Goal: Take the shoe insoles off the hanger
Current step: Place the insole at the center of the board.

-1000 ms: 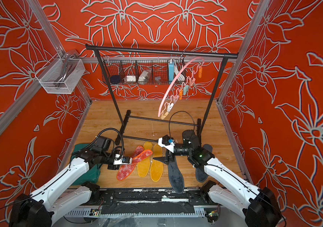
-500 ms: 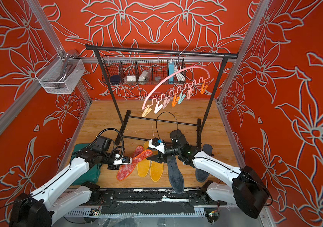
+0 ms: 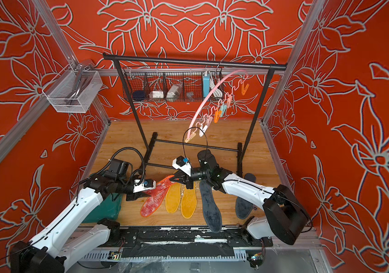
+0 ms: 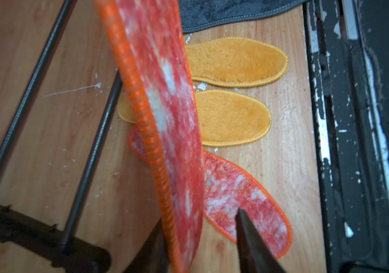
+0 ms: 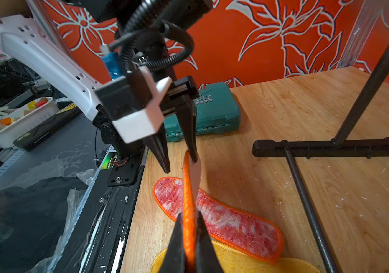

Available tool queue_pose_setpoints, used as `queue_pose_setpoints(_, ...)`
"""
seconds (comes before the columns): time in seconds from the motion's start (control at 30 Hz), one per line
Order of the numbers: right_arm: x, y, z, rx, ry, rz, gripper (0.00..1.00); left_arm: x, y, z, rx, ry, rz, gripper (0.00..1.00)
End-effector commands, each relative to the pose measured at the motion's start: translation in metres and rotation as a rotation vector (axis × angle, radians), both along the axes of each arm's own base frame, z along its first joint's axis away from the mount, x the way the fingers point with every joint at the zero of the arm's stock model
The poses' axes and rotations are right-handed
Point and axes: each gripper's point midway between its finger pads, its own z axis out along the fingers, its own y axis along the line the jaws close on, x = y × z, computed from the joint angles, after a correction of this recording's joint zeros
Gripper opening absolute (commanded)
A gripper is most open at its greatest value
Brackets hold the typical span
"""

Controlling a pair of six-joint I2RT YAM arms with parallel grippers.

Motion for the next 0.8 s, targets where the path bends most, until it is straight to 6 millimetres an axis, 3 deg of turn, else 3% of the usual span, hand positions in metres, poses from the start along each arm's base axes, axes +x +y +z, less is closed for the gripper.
queue_pose_setpoints(0.0,0.005,0.018,0.023,0.087,0.020,0.019,0.00,-0.024,0.007,0.020,-0.017,0.105,0.059,0.54)
queue_pose_setpoints(0.1,0.007,0.033,0.021,0.105,0.056,0.036,0.00,-0.031,0.012,0.046,-0.047,0.123,0.122,0.63)
queue_pose_setpoints(0.13,0.007,0.038,0.021,0.110,0.065,0.043,0.00,-0.031,0.013,0.053,-0.057,0.123,0.144,0.79)
queue_pose_setpoints(0.17,0.009,0.044,0.020,0.115,0.077,0.046,0.00,-0.032,0.015,0.061,-0.074,0.125,0.167,0.83)
queue_pose_setpoints(0.27,0.008,0.062,0.013,0.110,0.115,0.067,0.00,-0.030,0.016,0.083,-0.129,0.110,0.224,0.84)
queue_pose_setpoints(0.43,0.013,0.088,-0.010,0.054,0.160,0.062,0.00,0.000,0.027,0.103,-0.194,0.047,0.379,0.86)
queue_pose_setpoints(0.77,0.025,0.119,-0.076,-0.100,0.214,0.018,0.00,0.053,0.058,0.107,-0.316,-0.012,0.642,0.94)
